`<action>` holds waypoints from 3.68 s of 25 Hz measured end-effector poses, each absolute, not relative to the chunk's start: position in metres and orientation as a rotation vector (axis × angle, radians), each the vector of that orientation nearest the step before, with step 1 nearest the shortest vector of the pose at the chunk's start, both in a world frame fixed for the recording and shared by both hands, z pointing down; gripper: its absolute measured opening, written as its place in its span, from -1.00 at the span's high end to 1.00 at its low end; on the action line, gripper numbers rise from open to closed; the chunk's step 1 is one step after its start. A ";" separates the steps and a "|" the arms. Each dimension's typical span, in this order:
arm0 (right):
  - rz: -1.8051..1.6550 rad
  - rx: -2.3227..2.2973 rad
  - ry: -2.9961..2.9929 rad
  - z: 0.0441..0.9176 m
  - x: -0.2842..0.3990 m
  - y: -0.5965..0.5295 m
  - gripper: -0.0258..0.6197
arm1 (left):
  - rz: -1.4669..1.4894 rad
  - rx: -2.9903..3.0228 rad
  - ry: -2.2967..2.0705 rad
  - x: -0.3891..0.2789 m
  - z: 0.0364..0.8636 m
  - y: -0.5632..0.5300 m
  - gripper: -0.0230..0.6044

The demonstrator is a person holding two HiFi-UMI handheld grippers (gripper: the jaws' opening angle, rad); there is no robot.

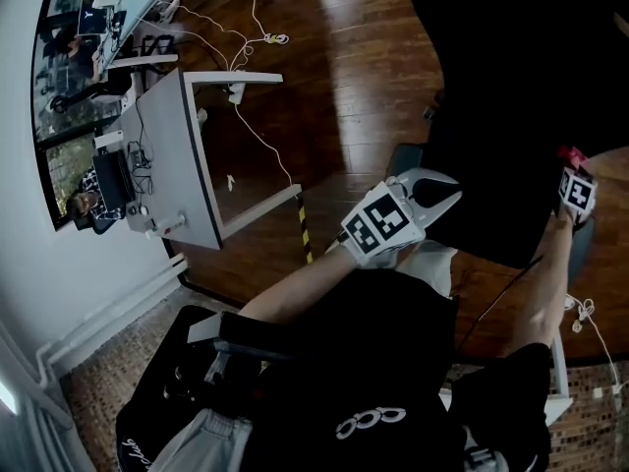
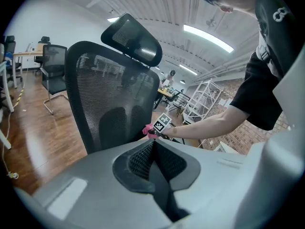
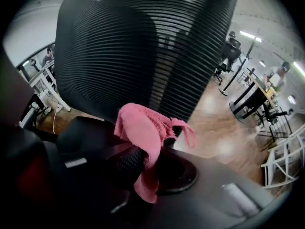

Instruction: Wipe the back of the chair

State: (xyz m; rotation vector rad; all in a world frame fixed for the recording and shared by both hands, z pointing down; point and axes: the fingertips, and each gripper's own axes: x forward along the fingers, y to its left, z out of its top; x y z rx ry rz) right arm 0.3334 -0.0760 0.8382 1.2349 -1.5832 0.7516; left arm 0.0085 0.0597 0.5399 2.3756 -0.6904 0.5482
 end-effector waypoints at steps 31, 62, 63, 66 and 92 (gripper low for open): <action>0.678 1.001 -1.965 0.805 -0.018 -0.067 0.77 | 0.496 2.345 -0.761 -0.077 0.541 0.089 0.97; 0.464 1.486 -1.750 0.685 0.292 -0.139 0.77 | 0.483 2.405 -0.762 -0.033 0.521 0.121 0.97; 0.465 1.510 -1.733 0.684 0.307 -0.140 0.77 | 0.484 2.408 -0.759 -0.029 0.521 0.121 0.97; 0.477 1.565 -1.705 0.677 0.334 -0.144 0.77 | 0.481 2.414 -0.755 -0.020 0.519 0.121 0.97; 0.142 0.863 -2.358 0.582 -0.143 -0.128 0.77 | 0.417 2.364 -0.903 -0.120 0.517 0.116 0.97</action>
